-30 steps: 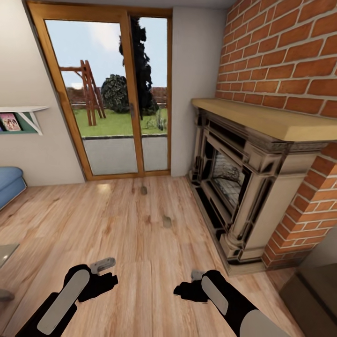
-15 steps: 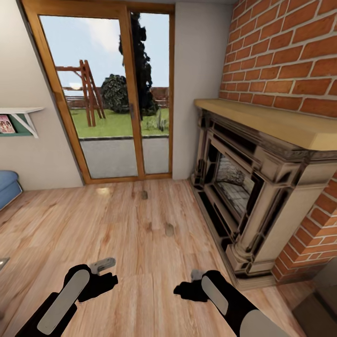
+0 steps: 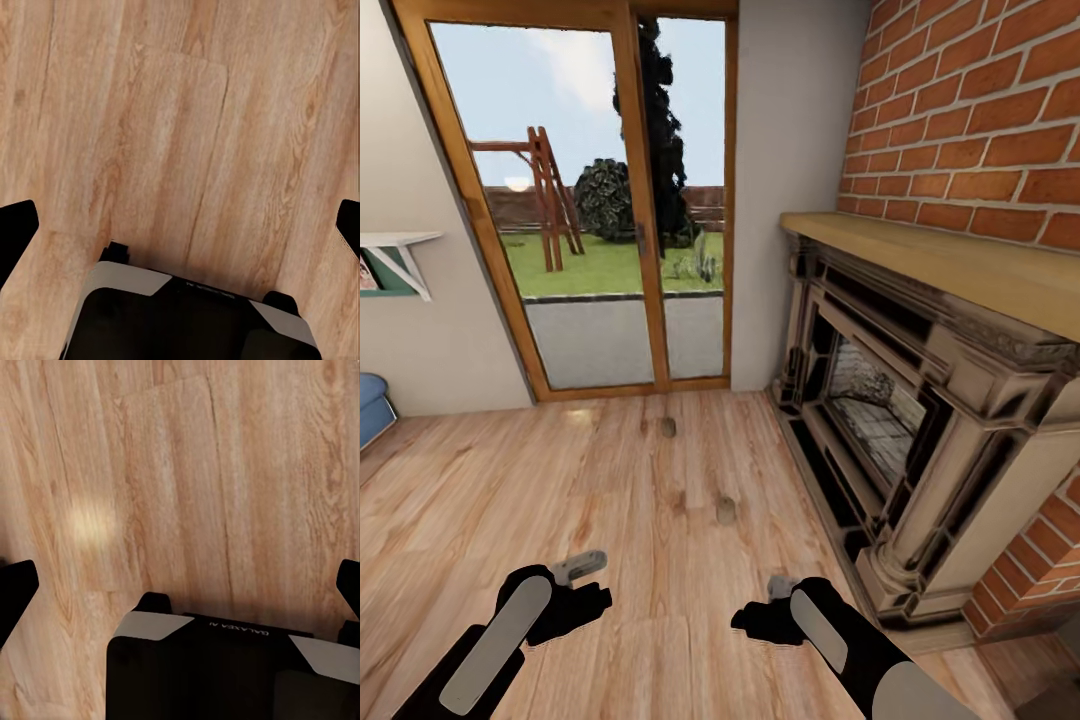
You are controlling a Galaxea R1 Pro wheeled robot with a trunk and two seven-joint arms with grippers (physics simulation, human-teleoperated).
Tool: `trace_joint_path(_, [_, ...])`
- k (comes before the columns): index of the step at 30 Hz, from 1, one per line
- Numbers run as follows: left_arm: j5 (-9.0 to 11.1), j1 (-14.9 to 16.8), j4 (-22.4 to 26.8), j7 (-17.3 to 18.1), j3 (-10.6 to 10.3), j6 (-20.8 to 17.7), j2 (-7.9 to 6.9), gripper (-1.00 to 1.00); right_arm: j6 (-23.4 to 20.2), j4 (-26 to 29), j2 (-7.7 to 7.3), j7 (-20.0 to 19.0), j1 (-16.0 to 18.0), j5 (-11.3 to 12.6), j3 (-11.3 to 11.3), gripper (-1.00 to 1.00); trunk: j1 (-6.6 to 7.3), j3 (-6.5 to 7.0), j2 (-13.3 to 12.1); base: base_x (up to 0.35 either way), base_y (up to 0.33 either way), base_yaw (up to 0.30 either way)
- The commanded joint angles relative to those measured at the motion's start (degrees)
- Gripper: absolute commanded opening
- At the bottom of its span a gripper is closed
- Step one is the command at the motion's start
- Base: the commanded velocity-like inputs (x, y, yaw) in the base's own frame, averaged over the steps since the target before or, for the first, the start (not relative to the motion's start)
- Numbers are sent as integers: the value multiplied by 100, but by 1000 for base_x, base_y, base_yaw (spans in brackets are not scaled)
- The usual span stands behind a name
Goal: Place each of the two pumpkins and all three candles from the living room inside a cabinet in the living room (use any cabinet), then make sure every cabinet is closed, and position the cauldron so it is next to a table in the living room.
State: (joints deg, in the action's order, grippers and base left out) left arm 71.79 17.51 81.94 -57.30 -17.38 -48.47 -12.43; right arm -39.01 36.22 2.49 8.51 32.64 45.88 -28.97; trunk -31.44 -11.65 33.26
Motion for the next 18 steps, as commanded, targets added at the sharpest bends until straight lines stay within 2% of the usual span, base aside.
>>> trace_joint_path(1, [50,7,6,-59,-11,-4,-5,100,-10,8,-3,54,6,59,-20,100,-5,-10,9,314,6,0])
trace_joint_path(18, [45,7,6,-58,-11,-4,-5,100,-10,8,-3,54,6,60,-20,100,-5,-10,9,314,1,0])
